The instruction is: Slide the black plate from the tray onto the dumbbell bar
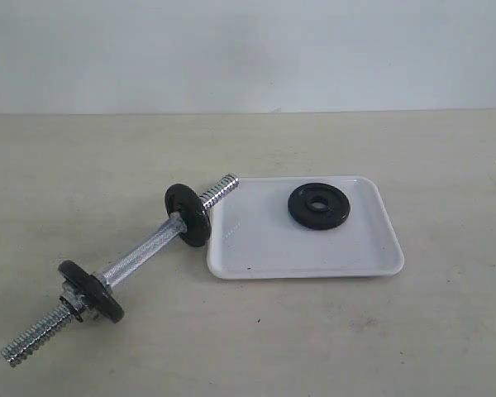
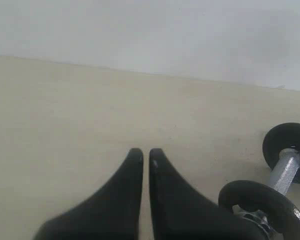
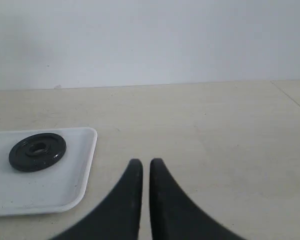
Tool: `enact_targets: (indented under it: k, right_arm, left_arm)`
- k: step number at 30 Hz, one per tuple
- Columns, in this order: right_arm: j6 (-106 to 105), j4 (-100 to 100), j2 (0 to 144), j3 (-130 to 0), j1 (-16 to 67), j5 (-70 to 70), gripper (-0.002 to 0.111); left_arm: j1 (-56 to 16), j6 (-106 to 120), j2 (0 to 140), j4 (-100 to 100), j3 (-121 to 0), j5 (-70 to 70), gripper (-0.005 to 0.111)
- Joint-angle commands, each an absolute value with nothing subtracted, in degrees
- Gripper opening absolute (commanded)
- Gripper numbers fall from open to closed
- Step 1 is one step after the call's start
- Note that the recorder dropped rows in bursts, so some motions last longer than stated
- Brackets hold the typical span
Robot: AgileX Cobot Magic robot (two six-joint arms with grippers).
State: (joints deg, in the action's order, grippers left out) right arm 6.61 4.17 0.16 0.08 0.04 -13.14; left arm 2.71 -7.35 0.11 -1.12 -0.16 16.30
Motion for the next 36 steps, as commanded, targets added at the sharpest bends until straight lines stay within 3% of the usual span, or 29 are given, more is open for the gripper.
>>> enact_targets:
  k: [1, 20, 24, 25, 32, 36]
  right_arm:
    - [6.5, 4.6, 0.0, 0.0, 0.2, -12.7, 0.004]
    - [5.5, 12.8, 0.0, 0.0, 0.2, -9.4, 0.004]
    - [3.5, 20.8, 0.0, 0.0, 0.2, -1.0, 0.004]
    - [4.1, 20.8, 0.0, 0.0, 0.2, 6.2, 0.004]
    - [4.3, 19.6, 0.0, 0.0, 0.2, 40.8, 0.004]
    - [4.8, 16.2, 0.0, 0.0, 0.2, 57.8, 0.004]
  left_arm:
    - [2.8, -7.2, 0.0, -0.9, 0.0, 15.9, 0.004]
    - [2.8, -7.2, 0.0, -1.0, 0.0, 16.1, 0.004]
    - [2.8, 0.0, 0.0, -16.8, 0.0, 14.5, 0.004]
    - [2.8, 0.0, 0.0, -24.9, 0.0, 8.2, 0.004]
    - [2.8, -13.4, 0.0, -24.5, 0.0, -46.9, 0.004]
    - [2.8, -24.3, 0.0, -25.4, 0.0, -63.7, 0.004]
